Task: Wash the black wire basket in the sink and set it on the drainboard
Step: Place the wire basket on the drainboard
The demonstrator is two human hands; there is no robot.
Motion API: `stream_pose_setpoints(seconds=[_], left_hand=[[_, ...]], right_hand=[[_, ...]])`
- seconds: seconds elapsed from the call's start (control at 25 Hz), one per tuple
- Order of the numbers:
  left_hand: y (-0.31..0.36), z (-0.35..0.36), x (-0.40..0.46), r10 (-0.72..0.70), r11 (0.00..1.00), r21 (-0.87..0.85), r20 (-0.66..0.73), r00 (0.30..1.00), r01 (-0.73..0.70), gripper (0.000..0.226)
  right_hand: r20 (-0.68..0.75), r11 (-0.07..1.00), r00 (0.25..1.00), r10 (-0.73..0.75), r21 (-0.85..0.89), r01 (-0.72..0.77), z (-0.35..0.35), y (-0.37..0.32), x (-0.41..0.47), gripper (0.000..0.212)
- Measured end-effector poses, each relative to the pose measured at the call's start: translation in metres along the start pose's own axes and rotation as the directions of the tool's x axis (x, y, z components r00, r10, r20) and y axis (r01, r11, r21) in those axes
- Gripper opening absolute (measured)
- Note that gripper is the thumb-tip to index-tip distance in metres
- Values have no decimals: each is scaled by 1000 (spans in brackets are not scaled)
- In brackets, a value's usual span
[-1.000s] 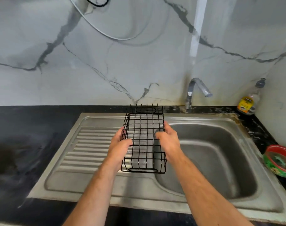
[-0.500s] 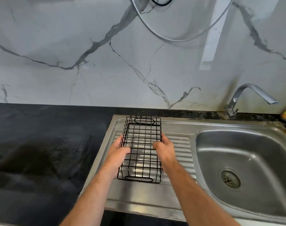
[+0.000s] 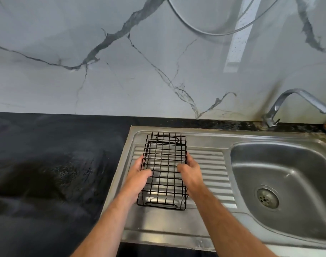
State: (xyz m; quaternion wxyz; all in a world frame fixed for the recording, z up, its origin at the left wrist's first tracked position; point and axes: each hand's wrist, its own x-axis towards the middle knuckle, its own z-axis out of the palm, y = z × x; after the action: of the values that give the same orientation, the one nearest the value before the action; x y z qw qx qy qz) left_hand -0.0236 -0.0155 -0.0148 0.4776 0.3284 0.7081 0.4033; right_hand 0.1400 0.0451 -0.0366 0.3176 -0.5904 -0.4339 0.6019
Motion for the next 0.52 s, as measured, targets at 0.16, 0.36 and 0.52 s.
stream_pose_setpoints(seconds=[0.16,0.36,0.52], left_hand=[[-7,0,4,-27,1000,-16,18,999,27,78],[-11,2,11,-8,999,-37,43,999,10,73],[-16,0,13,-4,999,-34,59,998,6,72]], right_hand=[[10,1000,1000,17,-15,-17,3,6,6,79],[-6,999,1000,23,-33,-23,4,6,7,76],[6,996,1000,26,-89,-26,3,5,3,77]])
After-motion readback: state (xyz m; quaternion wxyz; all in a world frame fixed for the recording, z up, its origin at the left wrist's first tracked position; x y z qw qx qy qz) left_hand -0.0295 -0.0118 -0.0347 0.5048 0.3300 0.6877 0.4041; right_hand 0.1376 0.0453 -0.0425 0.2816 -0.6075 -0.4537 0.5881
